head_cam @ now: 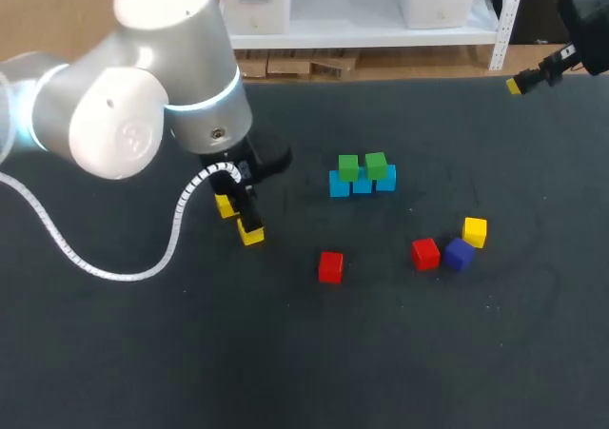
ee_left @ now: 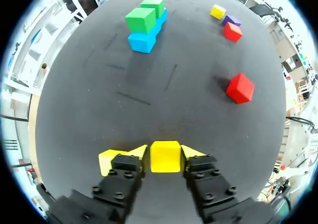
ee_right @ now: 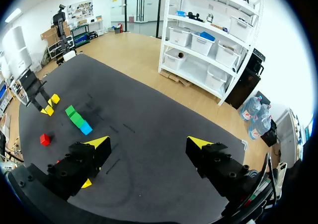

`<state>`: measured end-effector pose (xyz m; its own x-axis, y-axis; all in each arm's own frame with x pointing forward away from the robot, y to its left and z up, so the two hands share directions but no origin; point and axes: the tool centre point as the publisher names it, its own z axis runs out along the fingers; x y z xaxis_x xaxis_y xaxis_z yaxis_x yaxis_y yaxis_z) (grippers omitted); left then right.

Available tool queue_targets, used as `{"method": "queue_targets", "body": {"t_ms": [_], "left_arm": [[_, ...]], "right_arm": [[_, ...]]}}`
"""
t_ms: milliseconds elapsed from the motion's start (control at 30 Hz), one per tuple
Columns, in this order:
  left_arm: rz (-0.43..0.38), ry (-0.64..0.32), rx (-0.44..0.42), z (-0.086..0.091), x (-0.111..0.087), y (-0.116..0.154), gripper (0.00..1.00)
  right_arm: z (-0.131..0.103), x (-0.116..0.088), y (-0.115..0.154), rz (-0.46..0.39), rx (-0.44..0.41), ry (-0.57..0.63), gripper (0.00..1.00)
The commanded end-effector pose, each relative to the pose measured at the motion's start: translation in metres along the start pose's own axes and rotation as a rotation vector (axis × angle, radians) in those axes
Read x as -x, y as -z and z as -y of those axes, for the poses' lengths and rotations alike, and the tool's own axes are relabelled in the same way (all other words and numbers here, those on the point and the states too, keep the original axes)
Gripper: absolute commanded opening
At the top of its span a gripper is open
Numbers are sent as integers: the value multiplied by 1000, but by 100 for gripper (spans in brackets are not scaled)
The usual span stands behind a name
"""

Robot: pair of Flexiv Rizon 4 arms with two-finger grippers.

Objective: Place the blue cubes, place green cubes on the blue cubes, place the yellow cubes on the green cubes, then place the red cubes on the yellow cubes, and place purple cube on the red cubes.

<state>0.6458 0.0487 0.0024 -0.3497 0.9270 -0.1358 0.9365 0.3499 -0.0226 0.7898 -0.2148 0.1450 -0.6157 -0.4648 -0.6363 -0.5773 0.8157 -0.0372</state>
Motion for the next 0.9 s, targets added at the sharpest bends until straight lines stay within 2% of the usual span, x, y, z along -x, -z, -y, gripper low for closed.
{"method": "queue_targets", "body": {"t_ms": [33,233,367,500,600,733,900], "left_arm": [[-2,-8,5,3,0,4,0],[-10,-14,-17,3,0,15,0],[-18,-52,-21,-2,13,45,0],[-1,-23,31,-17,38,80,0],[18,-47,55,-22,60,100,0],[46,-104,56,-24,88,116,0],[65,-185,63,-28,119,118,0]], "right_arm": [[-1,0,1,-1,-2,-1,100],[-1,0,1,-1,-2,-1,100],[-1,0,1,-1,-2,-1,100],[-1,0,1,-1,-2,-1,100],[-1,0,1,-1,-2,-1,100],[-1,0,1,-1,-2,-1,100],[-1,0,1,-1,-2,-1,100]]}}
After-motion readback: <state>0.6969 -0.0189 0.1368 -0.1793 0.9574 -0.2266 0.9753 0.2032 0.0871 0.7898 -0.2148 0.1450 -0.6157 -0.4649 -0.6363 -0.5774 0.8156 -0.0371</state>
